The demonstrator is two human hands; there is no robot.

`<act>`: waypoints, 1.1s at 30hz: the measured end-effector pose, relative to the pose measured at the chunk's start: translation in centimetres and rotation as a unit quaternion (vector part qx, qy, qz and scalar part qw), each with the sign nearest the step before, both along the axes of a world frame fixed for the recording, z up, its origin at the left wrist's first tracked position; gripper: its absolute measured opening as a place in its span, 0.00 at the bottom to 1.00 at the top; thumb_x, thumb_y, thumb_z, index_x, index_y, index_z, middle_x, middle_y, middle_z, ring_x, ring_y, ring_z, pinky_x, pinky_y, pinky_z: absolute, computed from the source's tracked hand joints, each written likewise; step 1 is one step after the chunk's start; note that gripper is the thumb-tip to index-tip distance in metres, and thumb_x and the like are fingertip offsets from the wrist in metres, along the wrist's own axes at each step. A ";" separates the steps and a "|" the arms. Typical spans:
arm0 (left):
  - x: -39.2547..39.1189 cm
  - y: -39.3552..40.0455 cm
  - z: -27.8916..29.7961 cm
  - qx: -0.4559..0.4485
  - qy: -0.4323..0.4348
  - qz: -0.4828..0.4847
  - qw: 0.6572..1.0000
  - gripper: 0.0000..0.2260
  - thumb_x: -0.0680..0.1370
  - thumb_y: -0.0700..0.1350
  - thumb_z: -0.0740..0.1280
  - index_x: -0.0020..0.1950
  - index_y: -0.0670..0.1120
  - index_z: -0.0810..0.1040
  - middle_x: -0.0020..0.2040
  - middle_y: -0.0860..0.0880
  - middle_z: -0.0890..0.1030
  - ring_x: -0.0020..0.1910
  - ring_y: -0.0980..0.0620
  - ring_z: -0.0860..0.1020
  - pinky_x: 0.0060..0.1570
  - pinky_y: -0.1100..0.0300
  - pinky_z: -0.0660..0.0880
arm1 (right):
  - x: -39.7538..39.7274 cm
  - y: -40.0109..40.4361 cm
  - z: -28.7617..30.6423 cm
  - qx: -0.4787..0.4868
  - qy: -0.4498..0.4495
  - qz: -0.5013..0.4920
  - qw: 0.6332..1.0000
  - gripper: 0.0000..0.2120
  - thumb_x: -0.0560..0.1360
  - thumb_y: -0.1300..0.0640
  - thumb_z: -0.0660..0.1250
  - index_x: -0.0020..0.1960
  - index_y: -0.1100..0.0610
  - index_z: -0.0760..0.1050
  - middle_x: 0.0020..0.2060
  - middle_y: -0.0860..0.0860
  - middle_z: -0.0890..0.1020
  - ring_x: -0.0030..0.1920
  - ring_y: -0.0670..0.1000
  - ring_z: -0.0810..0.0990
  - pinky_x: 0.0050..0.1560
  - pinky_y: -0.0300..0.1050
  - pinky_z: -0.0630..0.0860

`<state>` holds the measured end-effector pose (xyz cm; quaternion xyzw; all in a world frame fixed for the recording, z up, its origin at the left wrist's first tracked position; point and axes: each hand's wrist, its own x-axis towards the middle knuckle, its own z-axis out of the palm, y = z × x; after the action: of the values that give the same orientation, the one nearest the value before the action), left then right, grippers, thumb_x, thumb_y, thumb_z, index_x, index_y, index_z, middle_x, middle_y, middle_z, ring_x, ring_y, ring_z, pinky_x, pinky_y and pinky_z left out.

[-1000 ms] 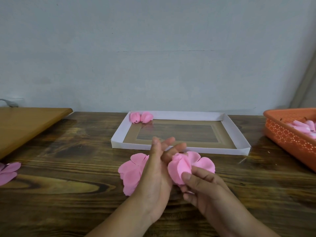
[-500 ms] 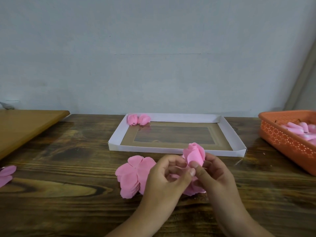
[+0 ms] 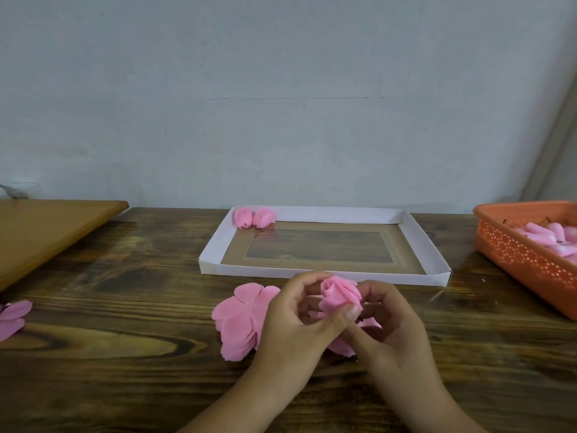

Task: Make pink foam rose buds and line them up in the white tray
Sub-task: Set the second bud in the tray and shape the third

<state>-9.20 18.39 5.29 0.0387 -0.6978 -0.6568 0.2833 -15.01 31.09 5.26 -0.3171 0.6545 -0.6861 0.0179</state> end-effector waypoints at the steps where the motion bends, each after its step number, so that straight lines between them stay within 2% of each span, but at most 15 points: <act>1: 0.0 -0.1 0.1 0.008 -0.002 -0.004 1.000 0.15 0.69 0.54 0.78 0.55 0.61 0.83 0.52 0.53 0.87 0.52 0.53 0.85 0.45 0.62 0.82 | -0.1 0.1 0.0 -0.002 -0.003 0.005 1.000 0.16 0.61 0.42 0.76 0.47 0.41 0.79 0.45 0.49 0.86 0.44 0.53 0.85 0.39 0.44 0.83; 4: -0.1 -0.3 0.1 0.008 -0.010 -0.007 1.000 0.15 0.69 0.58 0.78 0.55 0.60 0.83 0.51 0.52 0.87 0.52 0.51 0.85 0.49 0.54 0.84 | -0.2 0.2 0.0 -0.014 -0.017 0.027 0.999 0.14 0.65 0.48 0.79 0.48 0.43 0.79 0.46 0.53 0.86 0.45 0.55 0.85 0.40 0.43 0.83; 6: -0.1 -0.4 0.1 0.004 -0.009 -0.005 1.000 0.15 0.69 0.58 0.77 0.54 0.61 0.83 0.51 0.52 0.87 0.52 0.51 0.85 0.49 0.54 0.84 | -0.3 0.3 0.0 -0.029 -0.053 0.064 0.996 0.14 0.69 0.53 0.80 0.50 0.47 0.79 0.47 0.56 0.86 0.46 0.58 0.86 0.41 0.44 0.83; 9: -0.1 -0.5 0.3 0.006 -0.004 -0.004 1.000 0.15 0.68 0.59 0.77 0.54 0.61 0.83 0.51 0.53 0.87 0.52 0.53 0.85 0.49 0.58 0.83 | -0.8 0.4 0.3 -0.051 -0.147 0.127 0.980 0.11 0.69 0.55 0.70 0.51 0.52 0.81 0.49 0.59 0.86 0.48 0.61 0.86 0.41 0.50 0.82; 11: 0.0 -0.5 0.5 -0.004 -0.003 -0.002 1.000 0.16 0.68 0.59 0.77 0.54 0.61 0.83 0.51 0.54 0.86 0.53 0.54 0.84 0.50 0.58 0.82 | -1.3 0.4 0.6 -0.096 -0.230 0.157 0.956 0.08 0.70 0.55 0.67 0.46 0.56 0.82 0.48 0.61 0.86 0.46 0.60 0.86 0.38 0.48 0.82; 13: 0.0 -0.5 0.6 -0.012 -0.001 -0.009 1.000 0.15 0.69 0.57 0.77 0.55 0.60 0.83 0.52 0.54 0.86 0.53 0.54 0.84 0.52 0.57 0.82 | -1.5 0.4 0.7 -0.120 -0.271 0.182 0.937 0.11 0.73 0.53 0.67 0.49 0.59 0.82 0.52 0.64 0.85 0.50 0.60 0.85 0.41 0.47 0.82; 16: 0.1 -0.4 0.7 -0.016 -0.001 -0.007 1.000 0.17 0.67 0.57 0.78 0.55 0.62 0.82 0.53 0.55 0.86 0.54 0.55 0.84 0.54 0.58 0.82 | -1.7 0.5 0.6 -0.127 -0.290 0.197 0.928 0.10 0.71 0.54 0.73 0.48 0.59 0.81 0.55 0.64 0.84 0.55 0.60 0.84 0.45 0.45 0.82; 21: 0.1 -0.6 0.8 0.016 -0.004 -0.008 1.000 0.19 0.66 0.54 0.82 0.54 0.63 0.81 0.52 0.55 0.87 0.52 0.54 0.85 0.47 0.63 0.81 | -1.8 0.6 0.6 -0.146 -0.305 0.219 0.915 0.12 0.67 0.58 0.78 0.47 0.61 0.80 0.55 0.66 0.83 0.53 0.59 0.85 0.45 0.44 0.82; 23: 0.1 -0.6 0.8 0.011 -0.005 -0.017 1.000 0.20 0.66 0.55 0.81 0.55 0.61 0.81 0.53 0.55 0.87 0.54 0.55 0.85 0.48 0.63 0.81 | -1.9 0.5 0.5 -0.155 -0.313 0.221 0.911 0.16 0.68 0.61 0.78 0.51 0.66 0.77 0.57 0.69 0.82 0.57 0.64 0.84 0.48 0.46 0.83; 25: 0.2 -0.4 0.8 0.008 -0.005 -0.026 1.000 0.21 0.66 0.55 0.80 0.58 0.59 0.82 0.55 0.56 0.87 0.55 0.57 0.84 0.49 0.67 0.79 | -2.0 0.5 0.2 -0.153 -0.323 0.193 0.914 0.20 0.69 0.63 0.76 0.55 0.71 0.73 0.59 0.72 0.79 0.60 0.69 0.81 0.56 0.53 0.83; 27: 0.2 -0.3 0.6 0.003 -0.004 -0.033 0.999 0.22 0.67 0.54 0.80 0.60 0.57 0.81 0.56 0.57 0.86 0.57 0.58 0.83 0.48 0.69 0.78 | -2.1 0.5 0.2 -0.146 -0.319 0.171 0.921 0.20 0.68 0.62 0.76 0.55 0.70 0.74 0.59 0.72 0.79 0.60 0.70 0.80 0.60 0.57 0.80; 30: 0.2 -0.2 0.6 -0.008 -0.002 -0.027 1.000 0.20 0.68 0.55 0.79 0.59 0.61 0.81 0.56 0.58 0.86 0.57 0.59 0.83 0.49 0.69 0.78 | -1.8 0.5 0.5 -0.134 -0.292 0.177 0.931 0.17 0.68 0.57 0.80 0.51 0.64 0.79 0.58 0.69 0.81 0.58 0.69 0.82 0.55 0.55 0.82; 33: 0.2 -0.3 0.5 -0.007 -0.001 -0.023 1.000 0.18 0.70 0.52 0.79 0.58 0.61 0.81 0.56 0.57 0.86 0.57 0.57 0.83 0.50 0.68 0.79 | -1.6 0.4 0.6 -0.146 -0.292 0.204 0.923 0.22 0.66 0.55 0.81 0.52 0.67 0.78 0.56 0.69 0.82 0.58 0.69 0.82 0.56 0.54 0.82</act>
<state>-8.97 18.09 5.77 0.0214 -0.7032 -0.6581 0.2682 -16.65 31.52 5.88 -0.2283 0.4341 -0.8175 0.3020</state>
